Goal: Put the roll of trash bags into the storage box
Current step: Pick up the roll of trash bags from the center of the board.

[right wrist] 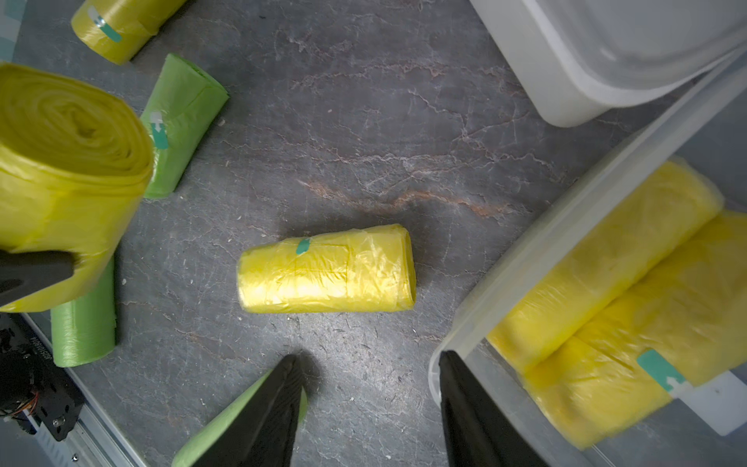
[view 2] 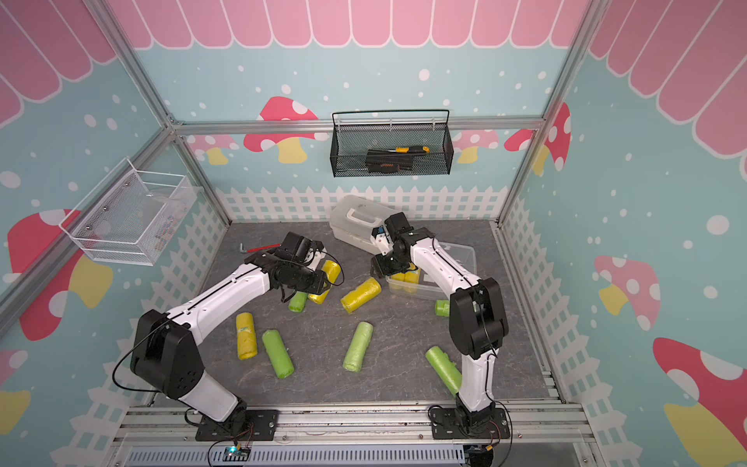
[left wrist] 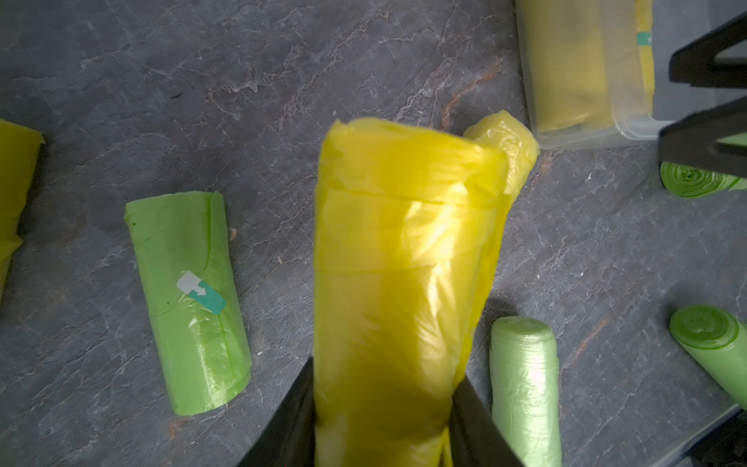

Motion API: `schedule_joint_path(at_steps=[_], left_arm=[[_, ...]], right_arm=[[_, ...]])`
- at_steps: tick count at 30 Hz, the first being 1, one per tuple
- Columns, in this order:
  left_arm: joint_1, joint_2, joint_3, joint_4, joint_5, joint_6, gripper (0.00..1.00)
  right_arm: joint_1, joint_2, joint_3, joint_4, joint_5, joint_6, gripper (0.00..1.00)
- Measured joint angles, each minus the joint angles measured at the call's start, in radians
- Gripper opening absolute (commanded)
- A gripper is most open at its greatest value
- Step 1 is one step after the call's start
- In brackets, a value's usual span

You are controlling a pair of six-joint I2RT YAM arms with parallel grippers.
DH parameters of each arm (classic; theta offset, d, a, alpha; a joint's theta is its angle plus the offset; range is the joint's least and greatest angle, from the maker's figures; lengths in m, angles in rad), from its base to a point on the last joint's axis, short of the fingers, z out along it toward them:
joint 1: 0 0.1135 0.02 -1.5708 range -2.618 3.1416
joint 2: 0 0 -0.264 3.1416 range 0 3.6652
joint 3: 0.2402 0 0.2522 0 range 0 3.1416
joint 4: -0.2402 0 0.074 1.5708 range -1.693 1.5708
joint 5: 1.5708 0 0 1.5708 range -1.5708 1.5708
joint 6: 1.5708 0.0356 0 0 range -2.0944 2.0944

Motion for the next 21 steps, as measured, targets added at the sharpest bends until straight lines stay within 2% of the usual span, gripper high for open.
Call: schedule_joint_path(at_steps=[8, 16, 21], left_arm=[[0.046, -0.037, -0.044, 0.021, 0.016, -0.021, 0.24], [0.046, -0.039, -0.061, 0.026, 0.037, -0.029, 0.24], [0.046, -0.039, -0.060, 0.031, 0.046, -0.029, 0.24]], right_arm=[[0.010, 0.018, 0.047, -0.051, 0.048, -0.029, 0.58], [0.007, 0.041, 0.127, -0.085, 0.151, -0.035, 0.59], [0.001, 0.098, 0.146, -0.092, 0.152, -0.039, 0.59]])
